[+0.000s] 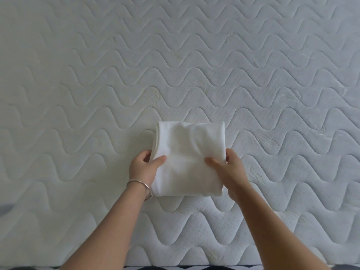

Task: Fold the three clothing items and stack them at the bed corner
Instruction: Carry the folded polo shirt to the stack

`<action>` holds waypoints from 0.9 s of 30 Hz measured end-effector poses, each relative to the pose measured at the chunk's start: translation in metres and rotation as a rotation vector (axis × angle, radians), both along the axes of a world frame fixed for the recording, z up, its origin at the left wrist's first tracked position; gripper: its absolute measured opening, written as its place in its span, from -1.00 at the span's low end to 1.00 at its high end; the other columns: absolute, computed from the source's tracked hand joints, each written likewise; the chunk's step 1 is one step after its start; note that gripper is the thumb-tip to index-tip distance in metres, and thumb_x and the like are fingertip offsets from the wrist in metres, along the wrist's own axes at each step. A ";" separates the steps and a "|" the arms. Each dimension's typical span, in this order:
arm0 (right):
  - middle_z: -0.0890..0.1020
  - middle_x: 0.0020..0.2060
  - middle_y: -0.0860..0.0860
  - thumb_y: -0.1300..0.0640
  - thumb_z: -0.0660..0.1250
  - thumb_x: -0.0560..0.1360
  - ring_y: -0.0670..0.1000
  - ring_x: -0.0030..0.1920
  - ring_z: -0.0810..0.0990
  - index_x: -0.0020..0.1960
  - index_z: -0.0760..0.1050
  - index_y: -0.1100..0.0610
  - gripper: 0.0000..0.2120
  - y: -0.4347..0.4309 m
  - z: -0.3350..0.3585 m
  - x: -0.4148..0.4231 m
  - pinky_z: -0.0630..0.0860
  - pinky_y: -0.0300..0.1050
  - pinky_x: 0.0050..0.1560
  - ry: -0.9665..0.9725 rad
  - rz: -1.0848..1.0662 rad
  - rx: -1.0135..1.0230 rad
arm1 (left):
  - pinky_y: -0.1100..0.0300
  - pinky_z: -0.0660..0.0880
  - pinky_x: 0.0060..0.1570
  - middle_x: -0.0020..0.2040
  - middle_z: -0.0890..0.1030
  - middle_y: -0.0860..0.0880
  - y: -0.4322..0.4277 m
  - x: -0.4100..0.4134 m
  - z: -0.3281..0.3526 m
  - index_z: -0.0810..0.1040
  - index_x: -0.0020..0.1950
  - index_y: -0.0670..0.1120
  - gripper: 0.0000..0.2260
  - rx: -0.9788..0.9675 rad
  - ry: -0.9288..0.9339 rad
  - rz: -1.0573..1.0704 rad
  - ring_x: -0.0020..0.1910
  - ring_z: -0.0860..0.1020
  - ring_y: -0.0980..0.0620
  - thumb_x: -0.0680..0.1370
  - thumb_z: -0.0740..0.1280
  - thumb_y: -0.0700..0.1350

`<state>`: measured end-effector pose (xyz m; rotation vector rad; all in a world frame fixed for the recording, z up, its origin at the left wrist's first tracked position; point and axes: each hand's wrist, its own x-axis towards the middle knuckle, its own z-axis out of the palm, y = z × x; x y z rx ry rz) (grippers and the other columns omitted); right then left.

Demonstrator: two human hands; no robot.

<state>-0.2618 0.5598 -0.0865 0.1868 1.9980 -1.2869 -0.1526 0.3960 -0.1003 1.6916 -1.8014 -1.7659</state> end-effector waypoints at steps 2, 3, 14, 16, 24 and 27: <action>0.59 -0.05 0.00 0.14 0.43 0.38 0.04 -0.05 0.60 -0.07 0.45 -0.06 -0.79 0.008 0.017 0.008 0.57 0.10 0.00 0.021 -0.035 -0.021 | 0.03 0.52 -0.03 -0.13 0.64 -0.07 0.002 0.006 0.016 0.57 -0.12 -0.05 -0.84 0.061 0.070 0.000 -0.13 0.59 -0.09 0.38 0.45 -0.25; 0.60 -0.04 0.00 0.15 0.42 0.39 0.03 -0.05 0.60 -0.06 0.46 -0.06 -0.79 0.013 0.028 0.012 0.58 0.08 -0.02 0.030 -0.052 -0.037 | 0.01 0.51 -0.02 -0.12 0.63 -0.07 0.003 0.008 0.027 0.56 -0.14 -0.02 -0.83 0.078 0.103 -0.010 -0.13 0.59 -0.09 0.38 0.44 -0.27; 0.66 -0.10 -0.01 0.11 0.44 0.39 -0.03 -0.16 0.66 0.03 0.48 -0.09 -0.73 0.105 0.205 0.104 0.62 -0.05 -0.19 0.297 -0.374 -0.096 | 0.04 0.54 -0.06 -0.04 0.63 -0.09 0.056 0.038 0.202 0.54 -0.03 -0.08 -0.76 0.084 0.393 -0.451 -0.12 0.60 -0.05 0.36 0.49 -0.21; 0.67 -0.09 0.00 0.08 0.45 0.38 -0.03 -0.17 0.67 0.06 0.48 -0.11 -0.71 0.130 0.232 0.128 0.63 0.04 -0.13 0.339 -0.457 -0.094 | 0.06 0.55 -0.09 -0.05 0.63 -0.08 0.077 0.041 0.233 0.53 -0.03 -0.07 -0.75 0.075 0.425 -0.543 -0.13 0.60 -0.03 0.35 0.50 -0.19; 0.66 -0.03 -0.02 0.07 0.47 0.38 -0.01 -0.06 0.66 0.09 0.47 -0.19 -0.65 0.244 0.298 0.220 0.61 0.09 -0.07 0.447 -0.820 -0.139 | 0.16 0.54 -0.16 -0.09 0.62 -0.01 0.198 0.046 0.316 0.53 -0.10 -0.02 -0.79 0.149 0.532 -0.920 -0.18 0.59 0.02 0.38 0.45 -0.27; 0.65 -0.03 0.06 0.21 0.41 0.43 0.05 -0.08 0.66 0.12 0.46 -0.06 -0.67 0.292 0.311 0.243 0.63 0.05 -0.11 0.466 -0.959 -0.157 | 0.19 0.52 -0.19 -0.08 0.63 -0.04 0.255 0.044 0.329 0.54 -0.11 -0.03 -0.79 0.188 0.531 -1.063 -0.20 0.58 0.03 0.37 0.46 -0.27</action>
